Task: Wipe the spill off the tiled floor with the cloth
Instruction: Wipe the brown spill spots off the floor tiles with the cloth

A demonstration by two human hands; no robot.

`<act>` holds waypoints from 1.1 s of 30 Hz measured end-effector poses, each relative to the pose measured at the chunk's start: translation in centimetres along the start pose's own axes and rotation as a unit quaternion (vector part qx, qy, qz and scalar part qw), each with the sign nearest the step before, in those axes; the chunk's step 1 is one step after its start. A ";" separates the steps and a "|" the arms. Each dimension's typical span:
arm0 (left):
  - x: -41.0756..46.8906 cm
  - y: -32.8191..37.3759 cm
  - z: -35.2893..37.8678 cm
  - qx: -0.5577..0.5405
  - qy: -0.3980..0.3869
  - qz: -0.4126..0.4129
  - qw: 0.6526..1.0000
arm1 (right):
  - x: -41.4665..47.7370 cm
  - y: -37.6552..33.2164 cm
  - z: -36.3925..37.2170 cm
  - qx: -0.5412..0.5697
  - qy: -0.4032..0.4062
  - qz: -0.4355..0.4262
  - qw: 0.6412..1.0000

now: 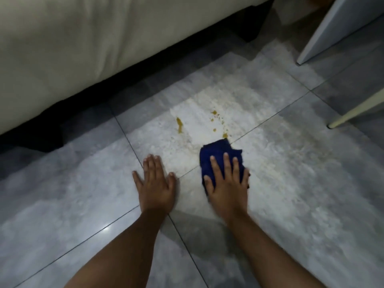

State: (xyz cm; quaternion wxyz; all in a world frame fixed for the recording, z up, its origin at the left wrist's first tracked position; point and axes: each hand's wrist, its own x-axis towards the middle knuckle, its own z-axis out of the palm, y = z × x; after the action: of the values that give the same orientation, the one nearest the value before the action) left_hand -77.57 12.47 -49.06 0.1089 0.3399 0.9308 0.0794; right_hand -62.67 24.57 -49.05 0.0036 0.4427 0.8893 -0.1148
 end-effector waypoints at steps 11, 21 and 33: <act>1.8 -1.1 -1.2 0.012 0.007 0.000 1.000 | 2.5 -5.3 0.1 0.021 -0.004 0.031 0.999; 2.8 -0.4 -0.8 0.009 0.011 0.007 1.000 | 12.3 -0.9 -2.4 0.029 -0.004 0.162 0.986; 2.4 -0.7 -1.1 -0.007 0.009 -0.007 1.000 | 20.2 -6.8 -2.7 -0.009 -0.061 -0.099 0.993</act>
State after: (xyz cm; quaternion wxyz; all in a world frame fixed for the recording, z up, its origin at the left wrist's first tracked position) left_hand -80.09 13.45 -48.46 0.1037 0.3315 0.9336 0.0879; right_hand -80.02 37.03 -47.24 0.0505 0.3444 0.9280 -0.1330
